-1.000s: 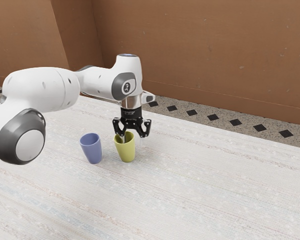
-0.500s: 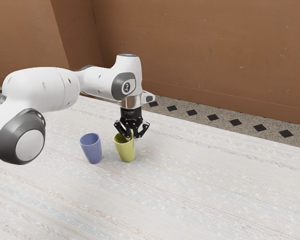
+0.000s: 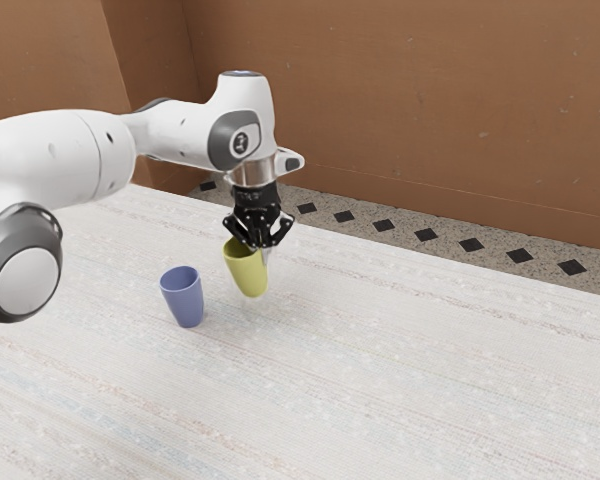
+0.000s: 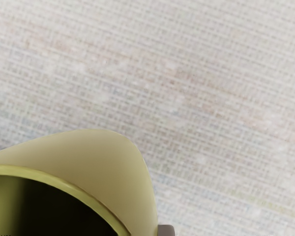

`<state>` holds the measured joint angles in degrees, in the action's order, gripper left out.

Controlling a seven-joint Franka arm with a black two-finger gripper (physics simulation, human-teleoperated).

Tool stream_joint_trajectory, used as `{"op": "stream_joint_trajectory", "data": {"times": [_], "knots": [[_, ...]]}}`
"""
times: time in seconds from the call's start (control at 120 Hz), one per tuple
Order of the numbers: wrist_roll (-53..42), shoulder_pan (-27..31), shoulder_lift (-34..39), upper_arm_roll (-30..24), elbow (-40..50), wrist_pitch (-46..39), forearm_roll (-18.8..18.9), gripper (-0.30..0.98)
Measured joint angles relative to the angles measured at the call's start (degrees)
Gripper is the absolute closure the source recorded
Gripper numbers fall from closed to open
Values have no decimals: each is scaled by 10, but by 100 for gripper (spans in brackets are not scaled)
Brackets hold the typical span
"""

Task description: Place the right cup onto the left cup

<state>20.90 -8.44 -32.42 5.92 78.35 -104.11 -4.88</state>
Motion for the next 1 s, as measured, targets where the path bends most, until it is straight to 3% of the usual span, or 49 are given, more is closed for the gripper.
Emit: {"op": "stream_joint_trajectory", "data": {"times": [0.558, 1.0], "knots": [[-3, 25, 135, -2, 86, 24, 20, 78], [-4, 76, 168, -3, 137, 21, 32, 78]]}}
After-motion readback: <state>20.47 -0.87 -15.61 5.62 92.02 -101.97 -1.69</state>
